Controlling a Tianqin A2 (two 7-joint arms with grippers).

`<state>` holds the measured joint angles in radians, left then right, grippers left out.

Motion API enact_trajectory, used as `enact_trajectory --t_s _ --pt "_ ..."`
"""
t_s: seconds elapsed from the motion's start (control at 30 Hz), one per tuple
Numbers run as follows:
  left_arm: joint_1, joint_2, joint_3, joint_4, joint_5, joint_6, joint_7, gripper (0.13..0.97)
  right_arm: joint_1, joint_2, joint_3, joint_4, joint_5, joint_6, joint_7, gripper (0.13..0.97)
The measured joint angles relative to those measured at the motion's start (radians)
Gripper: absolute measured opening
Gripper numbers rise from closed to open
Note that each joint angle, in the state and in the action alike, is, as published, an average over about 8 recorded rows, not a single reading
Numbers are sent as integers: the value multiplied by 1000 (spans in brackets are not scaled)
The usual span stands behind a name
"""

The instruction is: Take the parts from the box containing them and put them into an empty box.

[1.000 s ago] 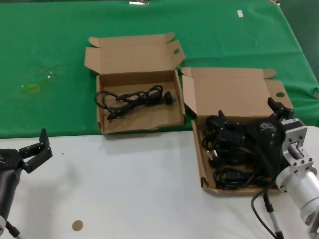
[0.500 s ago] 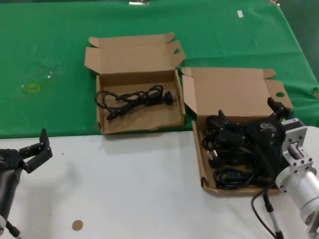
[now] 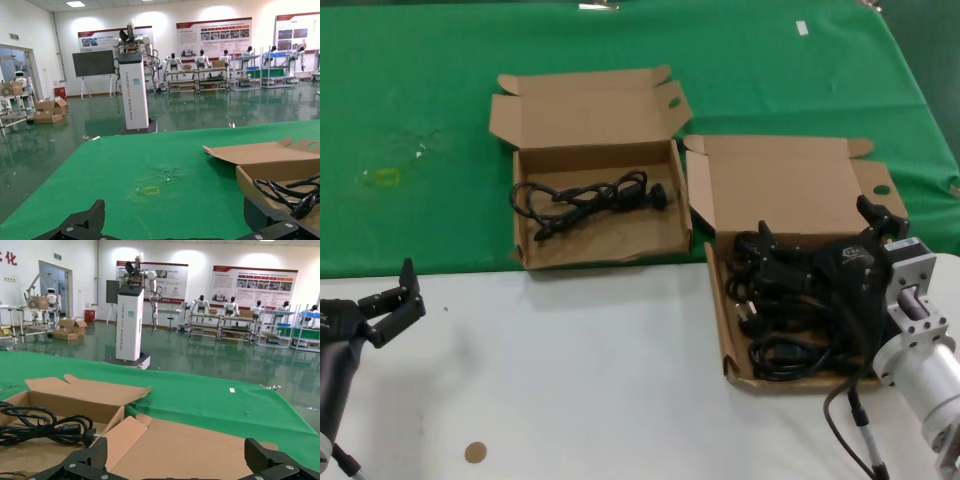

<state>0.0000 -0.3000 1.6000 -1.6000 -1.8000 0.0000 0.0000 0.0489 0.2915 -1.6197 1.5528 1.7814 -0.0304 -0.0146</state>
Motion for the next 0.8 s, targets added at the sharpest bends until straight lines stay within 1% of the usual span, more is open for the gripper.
enact_trajectory --t_s 0.8 --pt "0 0 0 0 0 0 0 966 0 0 0 0 0 0 0 966"
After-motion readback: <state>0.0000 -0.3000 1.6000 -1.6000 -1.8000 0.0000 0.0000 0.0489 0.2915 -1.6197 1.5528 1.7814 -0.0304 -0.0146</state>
